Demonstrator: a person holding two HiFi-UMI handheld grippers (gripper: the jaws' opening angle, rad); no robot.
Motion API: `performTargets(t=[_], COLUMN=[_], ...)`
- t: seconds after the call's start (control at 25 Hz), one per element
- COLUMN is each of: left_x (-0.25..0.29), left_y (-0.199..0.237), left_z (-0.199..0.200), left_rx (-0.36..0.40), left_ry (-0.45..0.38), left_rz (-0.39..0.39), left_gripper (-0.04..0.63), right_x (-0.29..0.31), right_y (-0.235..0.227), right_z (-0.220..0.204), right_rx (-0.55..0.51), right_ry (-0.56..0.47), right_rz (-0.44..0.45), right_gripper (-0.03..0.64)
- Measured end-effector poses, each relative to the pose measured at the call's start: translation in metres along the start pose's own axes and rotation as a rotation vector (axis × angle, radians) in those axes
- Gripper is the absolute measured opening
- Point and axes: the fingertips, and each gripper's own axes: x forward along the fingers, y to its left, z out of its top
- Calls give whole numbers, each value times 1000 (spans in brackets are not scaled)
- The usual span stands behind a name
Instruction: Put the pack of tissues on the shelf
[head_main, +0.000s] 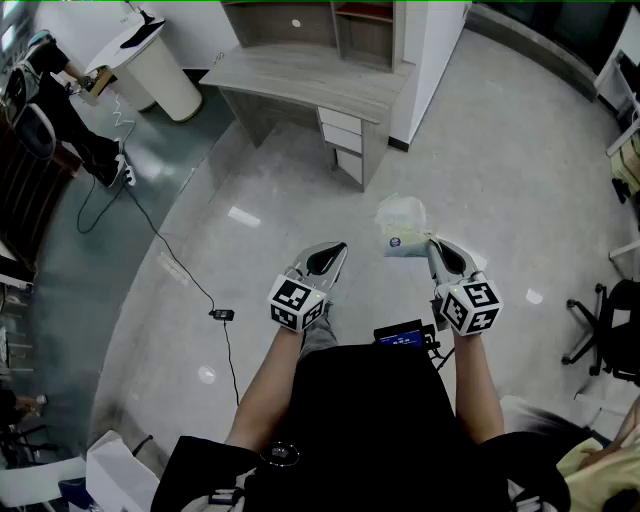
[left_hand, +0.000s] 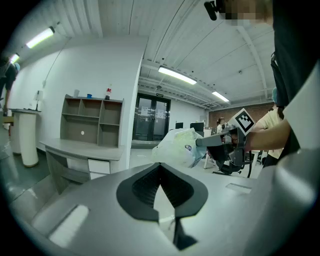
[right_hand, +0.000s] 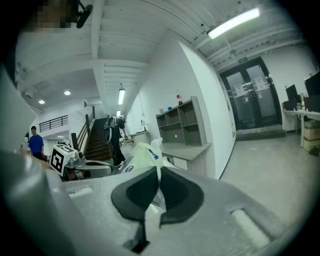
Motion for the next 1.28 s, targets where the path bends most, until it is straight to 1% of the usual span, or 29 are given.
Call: performTargets(t=[0.48, 0.96, 1.28], left_x=[2, 6, 9], left_y=[4, 9, 11], left_z=[-1, 5, -1], left_rx=[-4, -32, -42], left_ry=[-1, -14, -5], left_rz=[3, 9, 0], left_gripper=[2, 2, 2], right_x=[4, 10, 13], right_y=[2, 1, 1], right_z=[-2, 1, -3], right_rx=[0, 7, 14], right_ry=[2, 7, 10], right_rz=[13, 21, 17], right_gripper=[5, 5, 5])
